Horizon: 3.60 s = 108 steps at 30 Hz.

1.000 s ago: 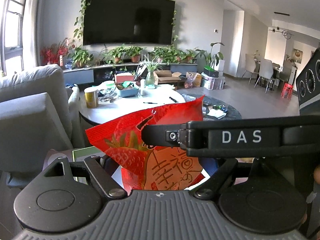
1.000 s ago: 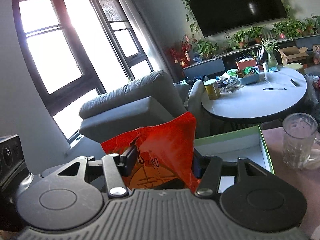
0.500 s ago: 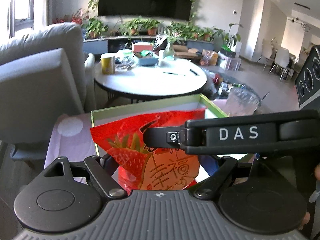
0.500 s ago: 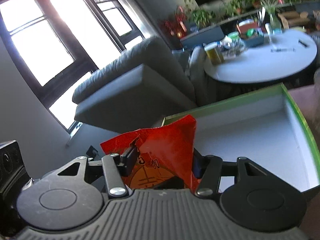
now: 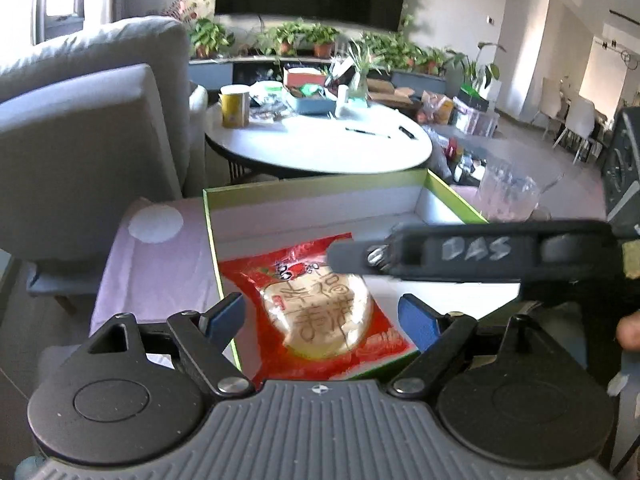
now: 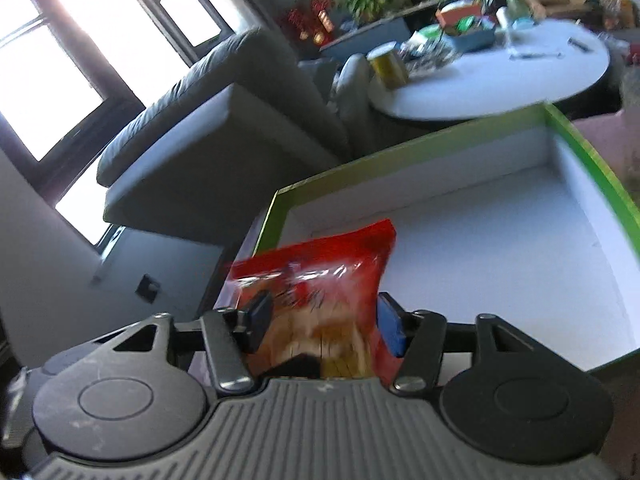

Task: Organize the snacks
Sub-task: 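Carry the bread bag over the green box and release it inside, then grasp the yellow-and-red chip bag with the right gripper and lift it, then lower the chip bag into the green box beside the bread bag, open right gripper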

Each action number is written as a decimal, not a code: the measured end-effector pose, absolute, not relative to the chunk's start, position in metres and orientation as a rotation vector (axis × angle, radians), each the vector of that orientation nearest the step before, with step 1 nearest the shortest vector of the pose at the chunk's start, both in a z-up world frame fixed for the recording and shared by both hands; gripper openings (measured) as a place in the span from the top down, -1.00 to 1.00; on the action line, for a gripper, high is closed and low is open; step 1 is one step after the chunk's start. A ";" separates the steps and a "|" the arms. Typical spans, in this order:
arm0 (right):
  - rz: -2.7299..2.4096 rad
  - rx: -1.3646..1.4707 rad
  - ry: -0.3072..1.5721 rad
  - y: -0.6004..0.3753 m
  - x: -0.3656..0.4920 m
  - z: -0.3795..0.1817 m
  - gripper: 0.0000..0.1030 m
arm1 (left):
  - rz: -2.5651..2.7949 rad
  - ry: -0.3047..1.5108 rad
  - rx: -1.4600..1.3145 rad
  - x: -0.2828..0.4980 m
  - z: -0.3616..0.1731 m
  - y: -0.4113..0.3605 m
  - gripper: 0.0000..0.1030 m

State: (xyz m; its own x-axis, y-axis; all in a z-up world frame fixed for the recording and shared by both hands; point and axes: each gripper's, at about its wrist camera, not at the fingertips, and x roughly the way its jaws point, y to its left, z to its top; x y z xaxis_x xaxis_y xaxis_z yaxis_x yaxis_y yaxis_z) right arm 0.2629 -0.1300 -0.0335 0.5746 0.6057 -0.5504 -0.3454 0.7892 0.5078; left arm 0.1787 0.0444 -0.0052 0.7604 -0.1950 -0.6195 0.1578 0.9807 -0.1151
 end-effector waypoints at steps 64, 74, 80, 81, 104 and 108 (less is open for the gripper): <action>0.722 0.164 0.765 -0.117 0.160 -0.046 -0.25 | -0.238 0.661 -0.106 0.069 -0.045 0.074 -0.63; 0.713 0.166 0.711 -0.125 0.148 -0.032 -0.25 | -0.242 0.620 -0.074 0.062 -0.025 0.060 -0.61; 0.708 0.202 0.681 -0.139 0.144 -0.026 -0.25 | -0.254 0.607 -0.041 0.059 -0.015 0.045 -0.61; 0.707 0.208 0.677 -0.142 0.144 -0.025 -0.25 | -0.257 0.606 -0.033 0.060 -0.013 0.041 -0.61; 0.664 0.326 0.576 -0.212 0.176 -0.015 -0.25 | -0.326 0.608 0.067 0.098 0.014 -0.035 -0.61; 0.646 0.328 0.571 -0.223 0.194 -0.010 -0.25 | -0.343 0.602 0.073 0.117 0.019 -0.049 -0.61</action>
